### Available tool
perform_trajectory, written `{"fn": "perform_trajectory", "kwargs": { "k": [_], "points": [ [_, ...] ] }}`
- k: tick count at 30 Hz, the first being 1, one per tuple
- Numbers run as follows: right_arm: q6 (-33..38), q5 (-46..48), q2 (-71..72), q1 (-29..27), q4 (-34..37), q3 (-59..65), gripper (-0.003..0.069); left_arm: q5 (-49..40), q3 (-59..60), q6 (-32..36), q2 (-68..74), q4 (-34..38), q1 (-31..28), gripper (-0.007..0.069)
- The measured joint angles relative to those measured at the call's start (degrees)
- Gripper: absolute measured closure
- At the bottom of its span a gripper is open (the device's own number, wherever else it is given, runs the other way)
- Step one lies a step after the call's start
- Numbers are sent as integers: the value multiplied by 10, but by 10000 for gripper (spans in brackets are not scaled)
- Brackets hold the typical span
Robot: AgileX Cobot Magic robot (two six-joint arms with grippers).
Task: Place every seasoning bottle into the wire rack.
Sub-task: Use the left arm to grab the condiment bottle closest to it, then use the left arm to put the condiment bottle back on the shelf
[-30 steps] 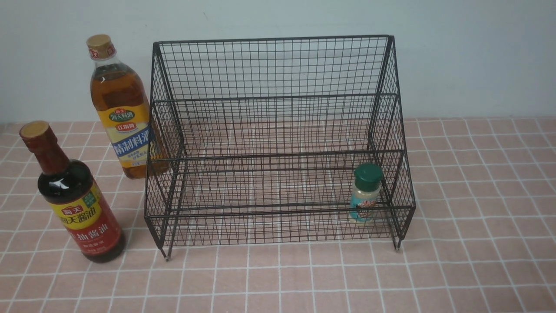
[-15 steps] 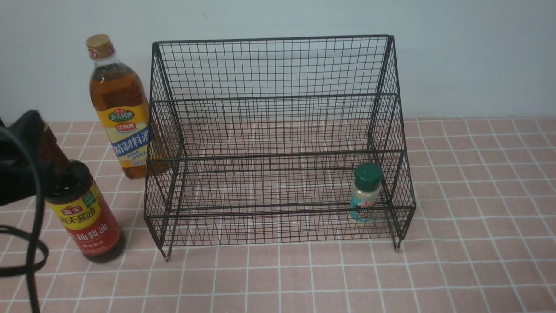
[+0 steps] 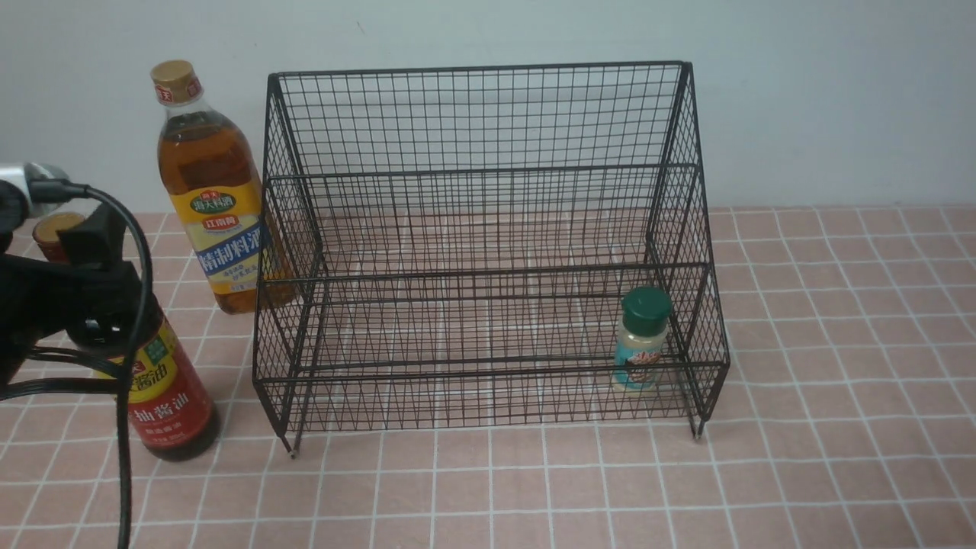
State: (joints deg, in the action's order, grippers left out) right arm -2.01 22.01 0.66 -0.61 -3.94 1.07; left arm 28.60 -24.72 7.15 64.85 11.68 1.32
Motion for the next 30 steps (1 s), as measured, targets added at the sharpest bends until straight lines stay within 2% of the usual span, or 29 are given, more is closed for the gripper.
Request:
{"fn": "perform_trajectory", "kwargs": {
  "k": [8,10,13,17,20,24,30],
  "points": [
    [0,0,0,0,0,0,671,31,0,0,65,39,0,109],
    [0,0,0,0,0,0,671,45,-1,0,78,41,0,200],
    [0,0,0,0,0,0,671,55,-2,-4,82,39,0,375],
    [0,0,0,0,0,0,671,48,-2,-5,78,8,0,368],
    [0,0,0,0,0,0,671,16,0,-5,47,-40,0,368],
    [-1,0,0,0,0,0,671,-20,-9,-5,-10,-65,0,368],
    [0,0,0,0,0,0,671,-120,-133,-9,-103,-84,3,368]
  ]
}}
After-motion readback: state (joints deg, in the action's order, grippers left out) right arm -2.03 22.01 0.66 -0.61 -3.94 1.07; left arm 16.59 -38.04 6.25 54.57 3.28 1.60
